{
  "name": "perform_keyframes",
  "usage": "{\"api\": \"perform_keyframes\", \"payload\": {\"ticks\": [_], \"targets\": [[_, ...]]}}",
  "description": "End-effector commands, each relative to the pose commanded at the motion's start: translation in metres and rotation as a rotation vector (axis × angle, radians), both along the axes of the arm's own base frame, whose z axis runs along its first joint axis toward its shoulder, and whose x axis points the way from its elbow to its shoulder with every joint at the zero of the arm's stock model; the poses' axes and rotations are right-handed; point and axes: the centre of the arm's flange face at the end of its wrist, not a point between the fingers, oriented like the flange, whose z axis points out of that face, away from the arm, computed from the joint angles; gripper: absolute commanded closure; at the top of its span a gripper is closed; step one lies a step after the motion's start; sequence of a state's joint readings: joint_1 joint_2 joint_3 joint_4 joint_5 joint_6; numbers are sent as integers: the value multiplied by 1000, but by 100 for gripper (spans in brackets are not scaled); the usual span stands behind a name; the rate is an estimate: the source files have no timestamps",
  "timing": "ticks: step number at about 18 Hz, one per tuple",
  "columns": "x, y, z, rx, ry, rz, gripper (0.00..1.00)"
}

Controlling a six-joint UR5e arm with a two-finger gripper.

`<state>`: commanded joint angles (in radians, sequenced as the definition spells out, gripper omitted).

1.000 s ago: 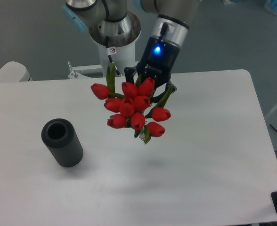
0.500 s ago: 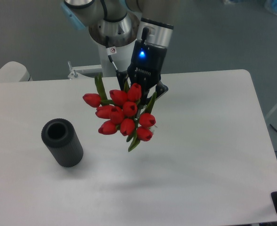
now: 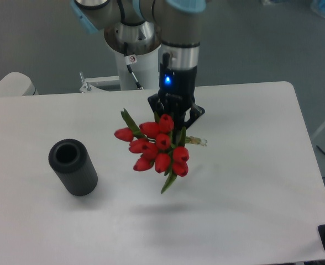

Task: Place the flowers on the table
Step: 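Rotate the gripper to tilt the tulip heads downward and move away from the vase, then lower the held tulips onto the table surface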

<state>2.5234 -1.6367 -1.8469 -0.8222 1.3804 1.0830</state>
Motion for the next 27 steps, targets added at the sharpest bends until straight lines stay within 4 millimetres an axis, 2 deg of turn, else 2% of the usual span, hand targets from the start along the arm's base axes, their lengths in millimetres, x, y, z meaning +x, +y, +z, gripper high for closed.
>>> {"api": "perform_keyframes", "payload": {"ticks": [6, 9, 11, 14, 17, 19, 24, 27], "targets": [[-7, -2, -27, -116, -9, 87, 79], [-20, 2, -51, -148, -54, 220, 80], [-22, 9, -64, -177, -60, 270, 81], [-25, 17, -76, -166, -92, 371, 83], [-30, 22, -85, -175, -101, 376, 85], [-28, 33, -106, -211, -100, 355, 85], [-29, 57, -135, -304, -55, 333, 85], [-30, 61, -151, -324, -66, 332, 85]]}}
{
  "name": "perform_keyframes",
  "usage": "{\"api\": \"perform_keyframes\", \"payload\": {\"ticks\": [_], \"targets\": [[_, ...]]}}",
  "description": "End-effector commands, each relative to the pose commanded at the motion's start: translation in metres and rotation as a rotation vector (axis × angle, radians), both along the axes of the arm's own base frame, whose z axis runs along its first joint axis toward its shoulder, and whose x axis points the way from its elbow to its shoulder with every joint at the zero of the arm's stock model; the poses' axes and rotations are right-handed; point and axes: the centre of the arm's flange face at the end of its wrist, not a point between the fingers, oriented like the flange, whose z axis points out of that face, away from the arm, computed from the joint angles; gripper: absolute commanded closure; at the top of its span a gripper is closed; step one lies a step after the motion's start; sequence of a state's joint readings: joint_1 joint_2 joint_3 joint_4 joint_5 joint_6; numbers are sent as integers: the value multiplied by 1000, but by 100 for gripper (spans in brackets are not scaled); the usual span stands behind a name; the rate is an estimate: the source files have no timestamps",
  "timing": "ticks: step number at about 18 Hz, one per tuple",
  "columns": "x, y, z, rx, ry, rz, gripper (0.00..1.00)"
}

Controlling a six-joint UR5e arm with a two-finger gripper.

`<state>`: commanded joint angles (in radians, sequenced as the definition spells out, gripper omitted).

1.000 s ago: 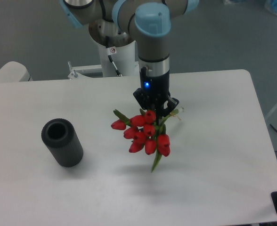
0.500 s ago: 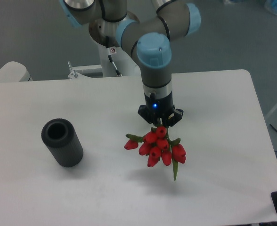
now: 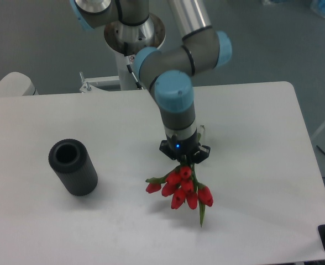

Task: Place the flowers on the table
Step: 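Lower the held tulips onto the table surface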

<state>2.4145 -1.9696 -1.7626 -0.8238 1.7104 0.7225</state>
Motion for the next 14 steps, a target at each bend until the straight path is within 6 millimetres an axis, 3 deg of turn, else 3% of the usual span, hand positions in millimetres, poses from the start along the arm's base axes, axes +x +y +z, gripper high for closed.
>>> {"api": "perform_keyframes", "payload": {"ticks": [11, 12, 14], "targets": [[-23, 24, -35, -10, -8, -7, 81], [-24, 25, -35, -9, -7, -7, 77], [-28, 29, -31, -2, 1, -10, 42]]}}
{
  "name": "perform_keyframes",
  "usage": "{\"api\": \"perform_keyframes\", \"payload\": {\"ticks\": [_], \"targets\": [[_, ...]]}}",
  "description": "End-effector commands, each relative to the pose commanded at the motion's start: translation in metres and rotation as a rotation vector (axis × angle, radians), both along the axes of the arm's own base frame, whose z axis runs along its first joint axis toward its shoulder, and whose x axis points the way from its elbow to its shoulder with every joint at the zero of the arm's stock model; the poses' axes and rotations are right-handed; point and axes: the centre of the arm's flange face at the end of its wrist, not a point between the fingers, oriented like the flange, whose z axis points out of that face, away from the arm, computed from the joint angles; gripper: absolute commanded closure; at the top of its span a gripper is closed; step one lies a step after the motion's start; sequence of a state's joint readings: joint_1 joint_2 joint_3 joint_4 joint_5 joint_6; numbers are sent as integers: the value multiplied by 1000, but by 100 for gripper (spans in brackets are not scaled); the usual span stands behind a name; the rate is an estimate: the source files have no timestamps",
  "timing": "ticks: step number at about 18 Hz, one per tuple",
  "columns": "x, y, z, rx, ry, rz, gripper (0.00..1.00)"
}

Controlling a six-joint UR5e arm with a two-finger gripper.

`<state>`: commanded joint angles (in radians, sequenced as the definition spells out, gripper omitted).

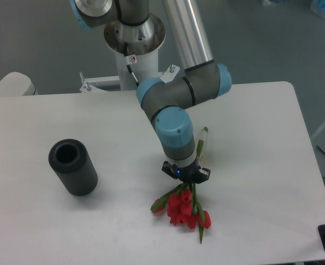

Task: Place the flowers on the table
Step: 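Lower the held tulips onto the table surface, then open the gripper and lift it up away from the tulips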

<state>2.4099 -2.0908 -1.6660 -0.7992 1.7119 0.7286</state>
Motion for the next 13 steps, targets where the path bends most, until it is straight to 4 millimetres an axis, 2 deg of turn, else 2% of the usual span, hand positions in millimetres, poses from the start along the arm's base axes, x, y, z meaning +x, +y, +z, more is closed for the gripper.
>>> {"api": "perform_keyframes", "payload": {"ticks": [1, 2, 7, 10, 13], "targets": [[-1, 1, 3, 3, 6, 0, 7], [-2, 2, 8, 9, 12, 0, 0], [-13, 10, 52, 65, 72, -5, 0], [-22, 15, 110, 97, 117, -38, 0], [-29, 11, 154, 37, 95, -171, 0]]}}
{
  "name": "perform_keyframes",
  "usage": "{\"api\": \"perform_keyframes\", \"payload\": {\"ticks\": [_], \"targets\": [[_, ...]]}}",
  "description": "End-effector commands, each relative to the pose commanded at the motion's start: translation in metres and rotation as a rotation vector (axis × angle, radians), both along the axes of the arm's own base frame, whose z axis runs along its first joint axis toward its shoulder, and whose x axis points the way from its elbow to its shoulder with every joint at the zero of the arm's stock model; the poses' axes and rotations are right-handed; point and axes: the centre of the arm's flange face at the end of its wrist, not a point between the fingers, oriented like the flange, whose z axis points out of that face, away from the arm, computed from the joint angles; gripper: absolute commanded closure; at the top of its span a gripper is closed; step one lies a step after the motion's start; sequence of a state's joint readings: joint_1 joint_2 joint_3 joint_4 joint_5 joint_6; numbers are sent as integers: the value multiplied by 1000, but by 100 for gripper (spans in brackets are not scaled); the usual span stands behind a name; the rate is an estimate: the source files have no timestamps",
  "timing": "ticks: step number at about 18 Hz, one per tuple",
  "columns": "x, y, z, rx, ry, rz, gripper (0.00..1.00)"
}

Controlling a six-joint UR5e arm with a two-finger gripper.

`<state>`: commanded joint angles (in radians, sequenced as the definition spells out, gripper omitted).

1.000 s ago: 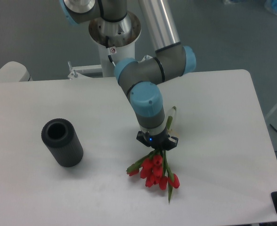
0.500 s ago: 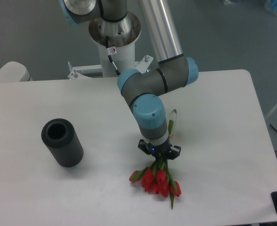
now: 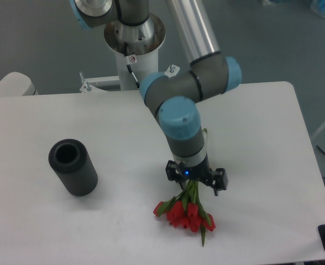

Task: Place the flowers on the table
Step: 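Open the gripper and lift it up away from the tulips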

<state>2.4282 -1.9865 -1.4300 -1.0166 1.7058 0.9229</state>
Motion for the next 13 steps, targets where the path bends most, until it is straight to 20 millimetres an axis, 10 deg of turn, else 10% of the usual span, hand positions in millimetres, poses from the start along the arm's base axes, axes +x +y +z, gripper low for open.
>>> {"api": "perform_keyframes", "payload": {"ticks": [7, 13], "targets": [[-45, -51, 47, -80, -55, -238, 0], [-98, -134, 67, 36, -143, -458, 0]]}}
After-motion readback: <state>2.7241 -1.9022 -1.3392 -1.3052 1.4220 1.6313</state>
